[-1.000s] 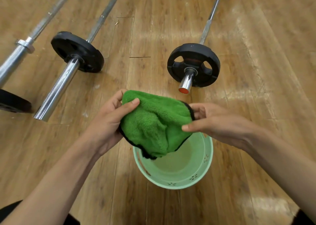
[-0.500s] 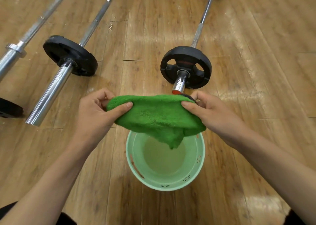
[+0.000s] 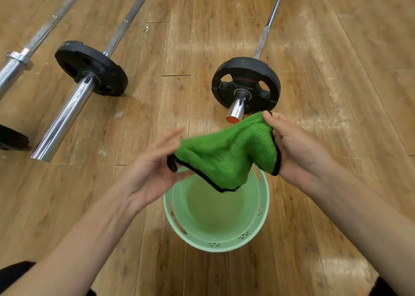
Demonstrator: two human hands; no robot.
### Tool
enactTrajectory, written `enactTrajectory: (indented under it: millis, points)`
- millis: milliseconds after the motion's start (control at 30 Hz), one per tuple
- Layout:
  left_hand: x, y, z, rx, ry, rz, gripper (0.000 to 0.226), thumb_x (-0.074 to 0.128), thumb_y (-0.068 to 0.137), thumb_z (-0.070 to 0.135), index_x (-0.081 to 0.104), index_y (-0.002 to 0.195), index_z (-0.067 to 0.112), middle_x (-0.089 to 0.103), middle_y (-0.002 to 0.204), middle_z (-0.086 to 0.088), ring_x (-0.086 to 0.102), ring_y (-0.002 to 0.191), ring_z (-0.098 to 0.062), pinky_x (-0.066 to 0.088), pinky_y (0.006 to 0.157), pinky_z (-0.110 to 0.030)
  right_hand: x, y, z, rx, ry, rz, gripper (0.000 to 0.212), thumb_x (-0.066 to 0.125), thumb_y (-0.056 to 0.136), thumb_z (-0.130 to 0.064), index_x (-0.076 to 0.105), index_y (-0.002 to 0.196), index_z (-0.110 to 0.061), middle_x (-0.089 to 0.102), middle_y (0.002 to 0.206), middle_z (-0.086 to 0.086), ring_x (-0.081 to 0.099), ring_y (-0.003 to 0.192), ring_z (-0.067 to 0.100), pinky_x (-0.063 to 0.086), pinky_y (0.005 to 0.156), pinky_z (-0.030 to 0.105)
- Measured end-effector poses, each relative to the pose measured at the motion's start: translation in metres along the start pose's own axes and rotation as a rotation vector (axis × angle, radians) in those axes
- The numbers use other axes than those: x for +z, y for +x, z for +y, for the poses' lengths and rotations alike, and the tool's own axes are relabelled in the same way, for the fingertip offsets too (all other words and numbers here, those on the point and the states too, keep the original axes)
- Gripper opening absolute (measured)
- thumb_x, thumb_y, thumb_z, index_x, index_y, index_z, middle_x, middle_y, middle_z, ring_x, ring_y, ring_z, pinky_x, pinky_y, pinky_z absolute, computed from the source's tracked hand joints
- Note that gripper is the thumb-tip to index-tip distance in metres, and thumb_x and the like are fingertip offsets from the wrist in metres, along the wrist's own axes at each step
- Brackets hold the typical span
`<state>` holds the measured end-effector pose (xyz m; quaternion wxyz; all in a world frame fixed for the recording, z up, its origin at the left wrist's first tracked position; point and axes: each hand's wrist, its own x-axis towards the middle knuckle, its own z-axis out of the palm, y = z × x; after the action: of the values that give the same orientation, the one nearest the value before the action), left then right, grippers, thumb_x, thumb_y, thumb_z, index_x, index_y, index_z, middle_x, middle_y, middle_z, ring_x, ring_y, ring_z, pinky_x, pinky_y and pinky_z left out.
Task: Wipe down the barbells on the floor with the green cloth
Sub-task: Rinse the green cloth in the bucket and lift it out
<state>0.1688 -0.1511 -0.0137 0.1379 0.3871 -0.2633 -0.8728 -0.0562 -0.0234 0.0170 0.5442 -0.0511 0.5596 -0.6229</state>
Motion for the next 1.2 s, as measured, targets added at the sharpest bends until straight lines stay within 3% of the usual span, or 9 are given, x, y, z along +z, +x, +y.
enactTrajectory:
  millis: [67,167,267,433,700,800,933,1033,1200]
  points:
    - [0.001,0.001,0.003,0.167,-0.157,-0.049,0.098,0.103,0.05,0.012,0.061,0.139,0.015,0.069,0.129,-0.012,0.071,0.112,-0.029,0.059,0.088,-0.06,-0.001,0.003,-0.001,-0.022,0.006,-0.006,0.014,0.055,0.106,-0.026,0.061,0.096,-0.02,0.078,0.095,0.005,0.074,0.085,0.016,0.061,0.067,0.03]
    - [0.007,0.0,0.001,0.22,-0.038,-0.019,0.113,0.093,0.061,-0.003,0.04,0.155,0.029,0.07,0.132,-0.019,0.073,0.111,-0.03,0.064,0.082,-0.041,-0.005,0.006,-0.001,-0.052,-0.007,-0.046,0.008,0.056,0.105,-0.022,0.061,0.108,-0.018,0.073,0.121,0.017,0.068,0.104,0.025,0.058,0.084,0.039]
    - [0.013,-0.001,-0.001,0.218,0.196,0.128,0.093,0.065,0.082,-0.014,0.037,0.156,0.034,0.073,0.12,-0.026,0.074,0.11,-0.033,0.064,0.082,-0.035,-0.011,0.007,-0.002,-0.032,-0.039,-0.052,0.028,0.062,0.098,-0.012,0.062,0.125,-0.007,0.073,0.122,0.018,0.071,0.101,0.024,0.062,0.073,0.033]
    - [0.004,-0.005,-0.004,0.364,0.451,0.461,0.057,0.068,0.096,0.001,0.05,0.144,0.026,0.08,0.102,-0.013,0.077,0.1,-0.022,0.062,0.079,-0.031,-0.011,0.007,0.003,-0.076,-0.097,0.025,0.018,0.063,0.096,-0.001,0.07,0.113,-0.003,0.079,0.104,0.012,0.077,0.091,0.021,0.061,0.068,0.027]
    - [0.01,-0.017,0.016,0.287,-0.03,0.264,0.059,0.072,0.066,-0.006,0.06,0.123,0.007,0.077,0.104,-0.022,0.079,0.09,-0.026,0.064,0.076,-0.031,-0.006,0.004,0.006,-0.201,-0.13,0.185,0.007,0.068,0.095,-0.004,0.07,0.102,-0.004,0.08,0.089,0.009,0.078,0.084,0.021,0.06,0.067,0.024]
    - [0.005,-0.019,0.017,0.418,0.426,0.332,0.061,0.083,0.063,0.002,0.064,0.12,0.015,0.076,0.1,-0.021,0.078,0.088,-0.025,0.06,0.077,-0.025,-0.007,0.003,0.009,-0.341,-0.186,0.224,0.028,0.073,0.093,-0.005,0.066,0.119,-0.008,0.08,0.09,0.01,0.078,0.087,0.023,0.062,0.072,0.027]
    - [-0.002,-0.02,0.024,0.608,0.839,0.356,0.045,0.083,0.08,0.001,0.073,0.117,0.024,0.076,0.094,-0.011,0.075,0.084,-0.016,0.055,0.076,-0.016,-0.008,0.003,0.012,-0.385,-0.257,0.119,0.015,0.068,0.096,-0.002,0.075,0.107,-0.009,0.08,0.094,0.009,0.077,0.094,0.024,0.06,0.078,0.026]
    - [-0.008,-0.021,0.029,0.746,1.138,0.372,0.045,0.084,0.081,0.001,0.074,0.116,0.028,0.074,0.096,0.005,0.071,0.082,-0.004,0.051,0.082,-0.01,-0.007,0.003,0.01,-0.36,-0.329,0.074,0.024,0.076,0.087,0.0,0.076,0.108,-0.012,0.079,0.097,0.007,0.076,0.097,0.021,0.059,0.082,0.023]
    - [-0.015,-0.021,0.037,0.823,1.409,0.435,0.017,0.085,0.083,0.018,0.073,0.085,0.03,0.058,0.087,0.014,0.058,0.082,0.0,0.04,0.074,-0.008,-0.013,0.007,0.006,-0.632,-1.092,0.151,0.027,0.077,0.091,-0.009,0.077,0.116,-0.019,0.071,0.093,-0.003,0.066,0.086,0.012,0.056,0.08,0.026]
